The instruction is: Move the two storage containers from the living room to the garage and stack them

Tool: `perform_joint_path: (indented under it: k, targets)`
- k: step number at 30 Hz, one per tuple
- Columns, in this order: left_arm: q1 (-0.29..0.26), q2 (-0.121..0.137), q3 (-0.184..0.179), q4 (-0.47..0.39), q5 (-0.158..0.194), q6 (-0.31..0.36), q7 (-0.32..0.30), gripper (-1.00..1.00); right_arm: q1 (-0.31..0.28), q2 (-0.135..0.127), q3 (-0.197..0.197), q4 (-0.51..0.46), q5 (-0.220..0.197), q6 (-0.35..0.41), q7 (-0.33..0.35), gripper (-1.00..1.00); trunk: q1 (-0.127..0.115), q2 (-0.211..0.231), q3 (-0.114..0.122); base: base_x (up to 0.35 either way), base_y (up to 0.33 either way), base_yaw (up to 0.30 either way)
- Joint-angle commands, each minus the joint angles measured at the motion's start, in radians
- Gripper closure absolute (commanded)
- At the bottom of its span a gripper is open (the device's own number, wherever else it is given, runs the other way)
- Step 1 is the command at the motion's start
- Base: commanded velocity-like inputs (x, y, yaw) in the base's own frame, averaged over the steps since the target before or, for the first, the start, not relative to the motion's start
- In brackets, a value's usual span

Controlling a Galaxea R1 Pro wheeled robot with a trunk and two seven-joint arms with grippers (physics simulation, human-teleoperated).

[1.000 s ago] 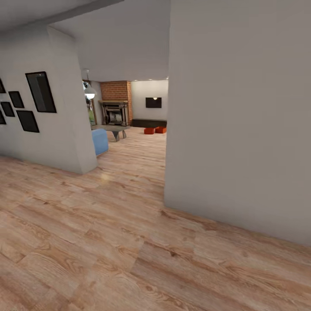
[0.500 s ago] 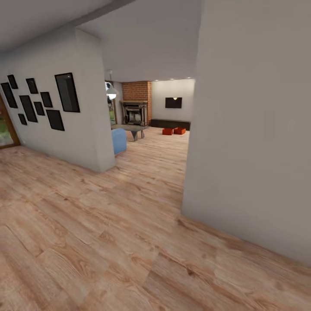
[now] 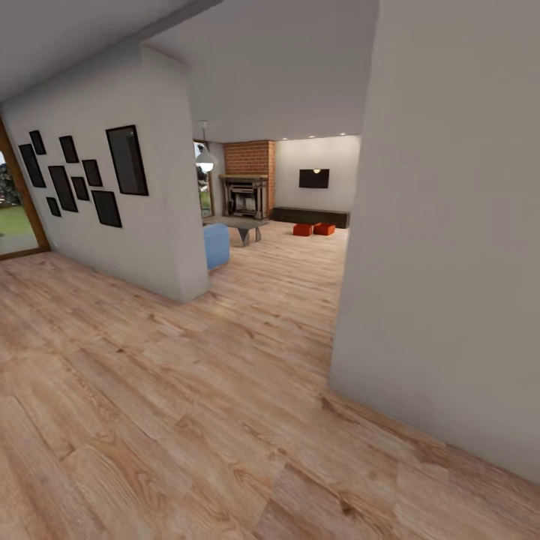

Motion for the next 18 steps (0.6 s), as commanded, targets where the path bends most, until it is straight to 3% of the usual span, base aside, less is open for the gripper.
perform_joint_path:
  k: [1, 18]
  targets:
    - [0.000, 0.000, 0.007, 0.000, 0.000, -0.002, 0.001, -1.00, -0.001, 0.000, 0.009, 0.003, -0.010, -0.006, 0.000, -1.00, 0.001, 0.000, -0.001, 0.322, 0.000, 0.001]
    - [0.000, 0.000, 0.007, 0.000, 0.000, -0.002, 0.001, -1.00, -0.001, 0.000, 0.014, 0.003, -0.002, -0.006, 0.000, -1.00, 0.001, 0.000, -0.001, 0.322, 0.000, 0.000]
